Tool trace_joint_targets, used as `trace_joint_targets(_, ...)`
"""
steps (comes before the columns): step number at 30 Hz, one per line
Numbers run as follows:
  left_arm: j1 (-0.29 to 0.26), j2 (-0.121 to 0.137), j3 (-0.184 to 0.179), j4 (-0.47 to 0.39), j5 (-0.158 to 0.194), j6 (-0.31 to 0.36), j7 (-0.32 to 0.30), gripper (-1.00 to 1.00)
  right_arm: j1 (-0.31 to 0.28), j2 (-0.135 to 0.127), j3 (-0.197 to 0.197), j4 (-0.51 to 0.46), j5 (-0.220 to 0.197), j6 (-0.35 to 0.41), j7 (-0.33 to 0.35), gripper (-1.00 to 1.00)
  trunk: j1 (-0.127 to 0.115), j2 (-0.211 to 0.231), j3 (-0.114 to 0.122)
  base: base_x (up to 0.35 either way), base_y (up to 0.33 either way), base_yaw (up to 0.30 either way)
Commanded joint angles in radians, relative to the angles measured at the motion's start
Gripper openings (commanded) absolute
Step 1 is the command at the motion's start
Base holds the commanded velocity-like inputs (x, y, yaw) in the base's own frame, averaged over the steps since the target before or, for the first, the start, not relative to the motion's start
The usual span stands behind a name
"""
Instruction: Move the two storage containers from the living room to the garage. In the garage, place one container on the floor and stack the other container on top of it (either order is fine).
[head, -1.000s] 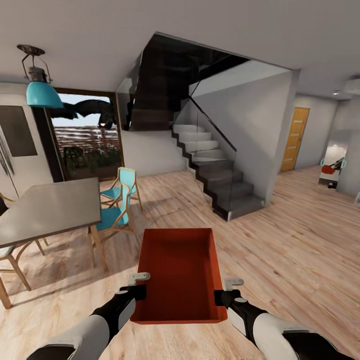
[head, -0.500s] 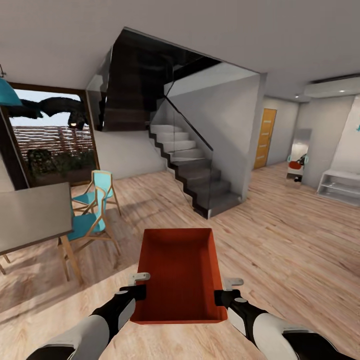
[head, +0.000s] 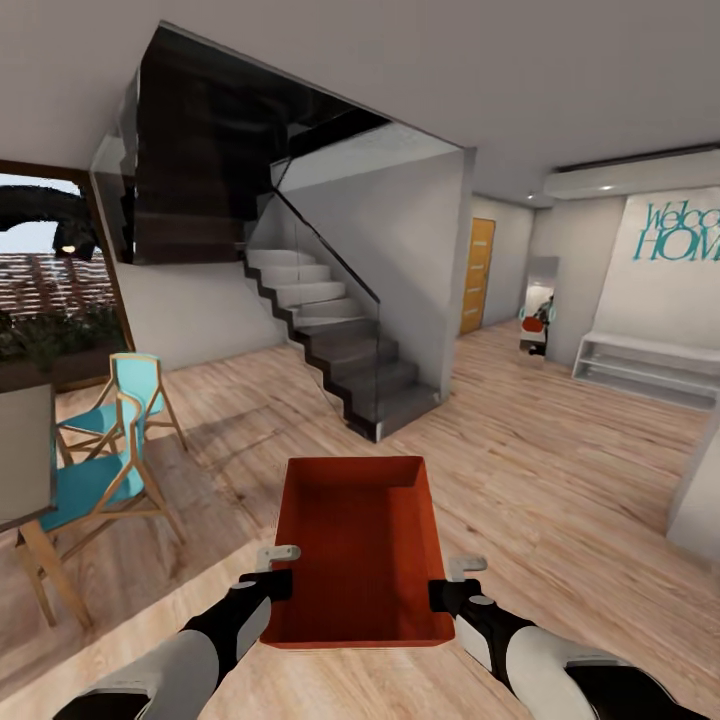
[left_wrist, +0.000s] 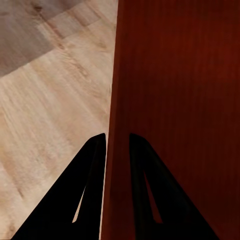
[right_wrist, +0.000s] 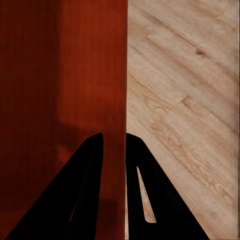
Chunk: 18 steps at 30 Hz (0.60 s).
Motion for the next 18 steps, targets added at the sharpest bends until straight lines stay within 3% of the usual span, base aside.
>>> trace_joint_targets(1,0.000,0.003,0.018,-0.007,-0.017,0.004,0.019,-1.00,-0.001,-0.006,-0.003,0.006,-0.012,-0.005,-0.007,-1.00,0.001,-0.001,0.000,0.320,0.000,-0.292)
trace_joint_targets(18,0.000,0.003,0.018,-0.007,-0.016,0.004,0.019,-1.00,-0.001,-0.006,-0.002,0.006,-0.012,-0.005,-0.007,-1.00,0.001,-0.001,0.000,0.320,0.000,-0.292)
